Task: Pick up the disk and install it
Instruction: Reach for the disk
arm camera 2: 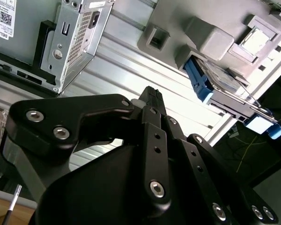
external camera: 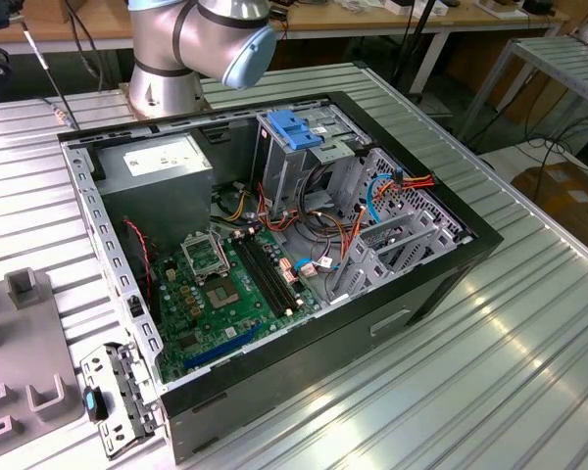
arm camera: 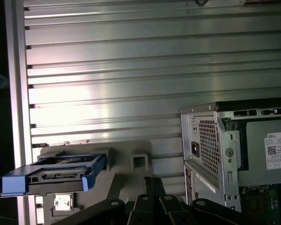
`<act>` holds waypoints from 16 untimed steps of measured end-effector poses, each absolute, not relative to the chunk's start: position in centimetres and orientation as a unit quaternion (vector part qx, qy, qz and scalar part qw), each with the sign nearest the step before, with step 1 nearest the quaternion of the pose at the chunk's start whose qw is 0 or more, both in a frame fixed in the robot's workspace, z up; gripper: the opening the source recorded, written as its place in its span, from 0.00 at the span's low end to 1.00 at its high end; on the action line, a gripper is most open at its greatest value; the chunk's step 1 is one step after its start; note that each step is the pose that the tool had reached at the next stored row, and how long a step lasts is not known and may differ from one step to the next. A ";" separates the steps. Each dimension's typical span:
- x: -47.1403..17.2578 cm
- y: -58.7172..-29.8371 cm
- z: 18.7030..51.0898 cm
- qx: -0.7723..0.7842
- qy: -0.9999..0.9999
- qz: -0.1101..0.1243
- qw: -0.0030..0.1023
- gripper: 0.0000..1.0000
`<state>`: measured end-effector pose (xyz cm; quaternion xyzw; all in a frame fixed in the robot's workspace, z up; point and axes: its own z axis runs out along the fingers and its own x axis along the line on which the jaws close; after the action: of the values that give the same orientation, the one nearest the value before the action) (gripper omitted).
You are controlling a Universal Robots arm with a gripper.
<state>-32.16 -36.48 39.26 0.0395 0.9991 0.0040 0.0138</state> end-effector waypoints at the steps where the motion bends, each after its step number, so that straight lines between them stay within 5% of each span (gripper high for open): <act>1: -32.4 -36.5 39.3 0.039 0.999 0.004 0.014 0.11; 16: -34.7 -36.2 39.3 0.040 0.999 0.004 0.014 0.11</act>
<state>-34.72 -36.17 39.26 0.0395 0.9991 0.0040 0.0137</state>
